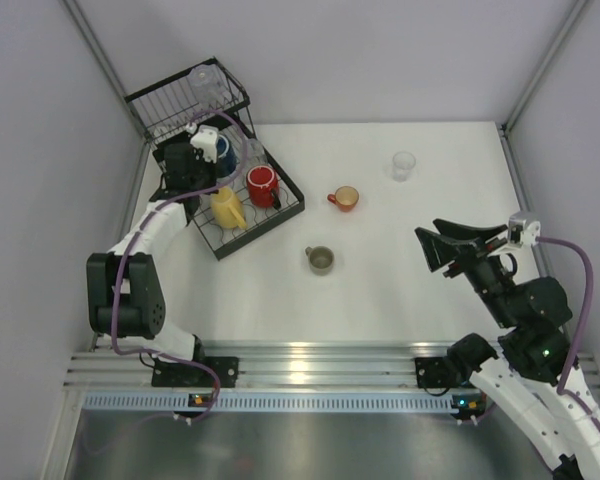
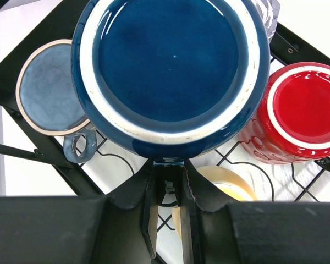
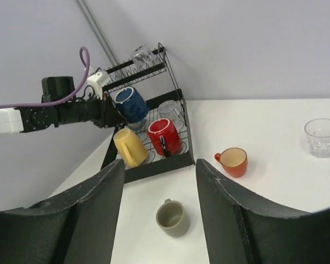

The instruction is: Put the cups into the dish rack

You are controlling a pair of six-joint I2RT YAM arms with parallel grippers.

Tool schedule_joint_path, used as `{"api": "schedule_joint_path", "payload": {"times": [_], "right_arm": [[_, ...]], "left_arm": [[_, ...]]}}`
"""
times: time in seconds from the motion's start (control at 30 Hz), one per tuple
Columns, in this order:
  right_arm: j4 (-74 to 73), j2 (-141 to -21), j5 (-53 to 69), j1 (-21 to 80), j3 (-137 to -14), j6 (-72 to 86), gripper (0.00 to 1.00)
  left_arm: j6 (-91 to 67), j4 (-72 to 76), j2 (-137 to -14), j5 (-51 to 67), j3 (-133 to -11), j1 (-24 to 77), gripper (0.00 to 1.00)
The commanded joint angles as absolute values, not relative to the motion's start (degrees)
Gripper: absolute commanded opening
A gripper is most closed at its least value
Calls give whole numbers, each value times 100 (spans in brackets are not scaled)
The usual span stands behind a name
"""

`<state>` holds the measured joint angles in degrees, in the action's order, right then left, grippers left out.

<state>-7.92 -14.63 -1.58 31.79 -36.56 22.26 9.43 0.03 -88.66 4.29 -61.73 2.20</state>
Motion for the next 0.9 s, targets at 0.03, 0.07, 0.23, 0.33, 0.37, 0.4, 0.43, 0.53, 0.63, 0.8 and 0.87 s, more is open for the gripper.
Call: {"api": "schedule_joint_path", "payload": {"times": [0.03,0.07,0.23,0.33,0.37,0.4,0.43,0.53,0.63,0.8,0.87], "right_arm": [[-694,-1441,-211,3270,-3885,2109,56],[-703,-1468,-202,3270,-3885,2109,55],[-659,-1494,-211,3278,-3841,2074,56],[-659,-1494,-237,3278,-3823,2039,55],[-642,-1494,-237,3270,-3815,2039,55],[-650,-1494,-246,3278,-3806,2039,55],[-633,-1485,-237,3278,-3771,2039,55],[-607,-1494,-246,3278,-3709,2030,55],[-598,-1485,-246,3270,-3657,2022,55],[-563,-1503,-272,3278,-3630,1969,55],[-536,-1503,-299,3270,-3612,1960,55]], "left_arm": [[1116,984,-8604,623,-6293,158,0],[1099,967,-8657,676,-6328,150,0],[976,844,-8763,808,-6381,123,0],[967,853,-8815,922,-6372,97,0],[958,853,-8850,932,-6372,79,0],[941,853,-8868,914,-6381,62,0],[923,853,-8894,914,-6372,53,0],[914,853,-8921,853,-6363,35,0],[1010,879,-8947,756,-6346,35,0],[1107,1142,-8886,633,-6231,35,0],[1116,1143,-8929,694,-6231,35,0]]}}
